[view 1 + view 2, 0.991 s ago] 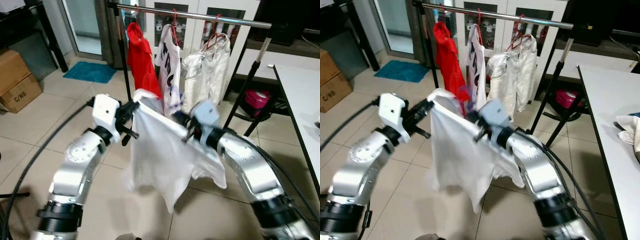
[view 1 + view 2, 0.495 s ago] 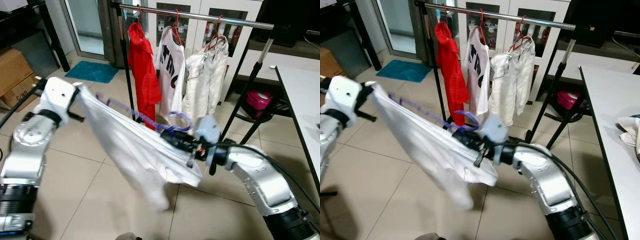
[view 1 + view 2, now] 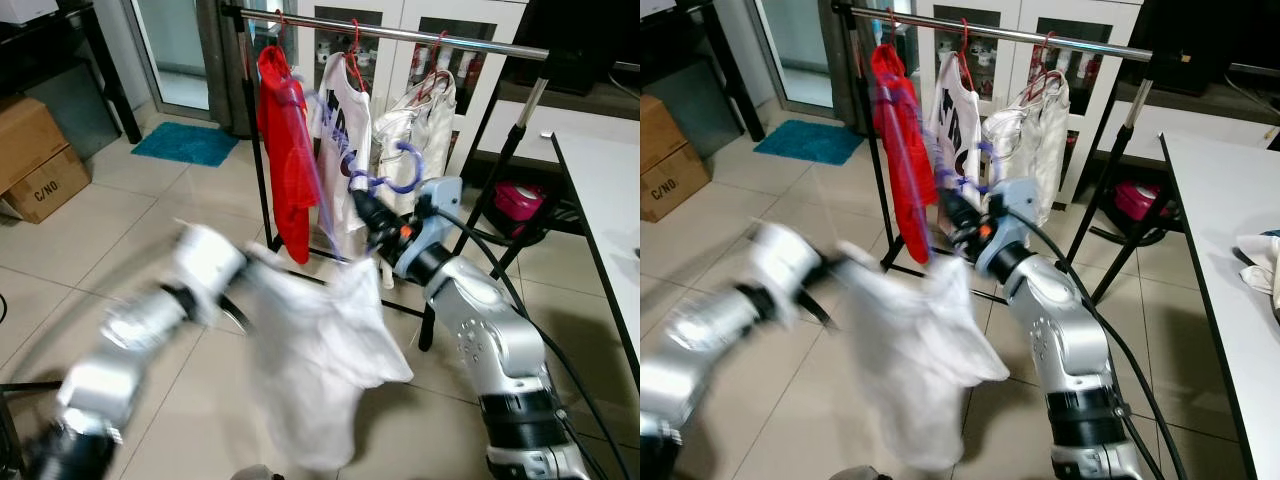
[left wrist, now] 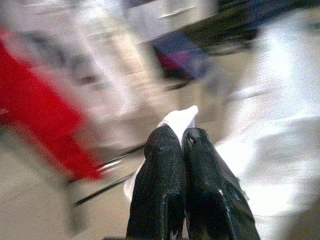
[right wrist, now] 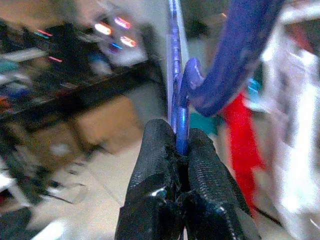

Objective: Hang hanger

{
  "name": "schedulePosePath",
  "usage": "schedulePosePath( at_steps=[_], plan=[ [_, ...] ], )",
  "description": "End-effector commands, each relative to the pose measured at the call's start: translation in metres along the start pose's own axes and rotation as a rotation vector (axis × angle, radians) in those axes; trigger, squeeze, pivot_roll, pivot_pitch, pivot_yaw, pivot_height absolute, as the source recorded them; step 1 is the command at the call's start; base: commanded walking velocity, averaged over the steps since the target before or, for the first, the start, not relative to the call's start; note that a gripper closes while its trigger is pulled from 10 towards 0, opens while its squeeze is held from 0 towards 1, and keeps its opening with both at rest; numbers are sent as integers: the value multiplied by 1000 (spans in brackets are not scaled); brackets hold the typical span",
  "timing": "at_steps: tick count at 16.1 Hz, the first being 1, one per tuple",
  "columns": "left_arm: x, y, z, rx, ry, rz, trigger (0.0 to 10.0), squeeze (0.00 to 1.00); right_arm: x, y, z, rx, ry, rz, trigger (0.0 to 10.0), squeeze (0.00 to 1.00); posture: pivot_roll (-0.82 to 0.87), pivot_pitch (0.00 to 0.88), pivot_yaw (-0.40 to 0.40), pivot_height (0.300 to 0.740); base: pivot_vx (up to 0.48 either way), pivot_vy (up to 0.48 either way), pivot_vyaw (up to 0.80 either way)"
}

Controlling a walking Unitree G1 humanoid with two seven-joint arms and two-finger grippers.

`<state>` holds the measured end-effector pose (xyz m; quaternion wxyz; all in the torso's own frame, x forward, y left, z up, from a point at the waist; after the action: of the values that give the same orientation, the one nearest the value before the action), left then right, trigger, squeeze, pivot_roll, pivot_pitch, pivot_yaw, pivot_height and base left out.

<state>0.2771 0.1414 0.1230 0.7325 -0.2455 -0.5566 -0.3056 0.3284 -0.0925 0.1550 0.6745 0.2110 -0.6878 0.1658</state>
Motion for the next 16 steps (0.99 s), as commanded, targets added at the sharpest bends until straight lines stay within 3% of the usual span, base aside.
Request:
schedulePosePath(
  at_steps=[1, 2, 3, 4, 6, 8, 9, 10, 11, 13, 14, 15, 16],
  plan=[
    [9, -10, 1, -81, -26, 5, 0, 0, -2, -9, 2, -63, 15, 23, 0, 0, 56, 0, 27, 740, 0, 0, 0],
    [9, -19, 3, -124, -36, 38, 0, 0, -6, -19, 4, -130, 31, 29, 0, 0, 58, 0, 22, 740, 0, 0, 0],
    [8, -17, 7, -105, -44, 52, 0, 0, -8, -27, 5, -190, 39, 41, 0, 0, 60, 0, 15, 740, 0, 0, 0],
    [6, -12, 11, -52, -50, 64, 0, 0, -12, -30, 6, -198, 68, 50, 10000, 0, 63, 0, 9, 740, 0, 0, 0],
    [-4, -8, 25, 53, -67, 142, 0, 0, -24, -27, 9, -170, 136, 111, 10000, 0, 64, 0, 2, 740, 0, 0, 0],
    [-13, -18, 33, 49, -64, 202, 0, 0, -22, -31, 9, -215, 106, 79, 10000, 0, 70, 0, 0, 740, 0, 0, 0],
    [-15, -12, 37, 119, -98, 249, 0, 0, -14, -32, 7, -222, 53, 35, 10000, 0, 70, 0, 0, 740, 0, 0, 0],
    [-5, 13, 42, 281, -203, 290, 0, 0, -5, -30, 3, -213, 0, -5, 10000, 0, 68, 0, -2, 740, 0, 0, 0],
    [6, 23, 44, 322, -281, 325, 0, 0, -3, -29, 2, -209, -11, -13, 10000, 0, 68, 0, -2, 740, 0, 0, 0],
    [50, 41, 55, 336, -612, 541, 0, 0, 7, -19, -1, -145, -77, -69, 10000, 0, 65, 0, 3, 740, 0, 0, 0],
    [53, 42, 56, 333, -636, 564, 0, 0, 10, -16, -2, -125, -98, -92, 10000, 0, 63, 0, 6, 740, 0, 0, 0],
    [13, 22, 34, 249, -232, 409, 0, 0, 40, -9, -2, -54, -286, -334, 10000, 0, 60, 0, 7, 740, 0, 0, 0],
    [-22, 7, 29, 181, 41, 293, 0, 0, 55, -7, 1, -20, -384, -442, 10000, 0, 56, 0, 10, 740, 0, 0, 0]
  ],
)
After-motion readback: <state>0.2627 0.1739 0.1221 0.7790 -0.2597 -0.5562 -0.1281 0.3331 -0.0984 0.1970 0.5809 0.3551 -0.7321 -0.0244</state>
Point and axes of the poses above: a point about 5 cm out from each wrist's last joint towards the gripper, its own z axis pointing back from the gripper into the wrist, its own x axis along the axis of the wrist's last joint, y = z × x, the point moved 2 cm from there along -z, pointing out of the wrist towards the gripper, and after that the axes turned 12 degrees about z, right-handed, at the moved point
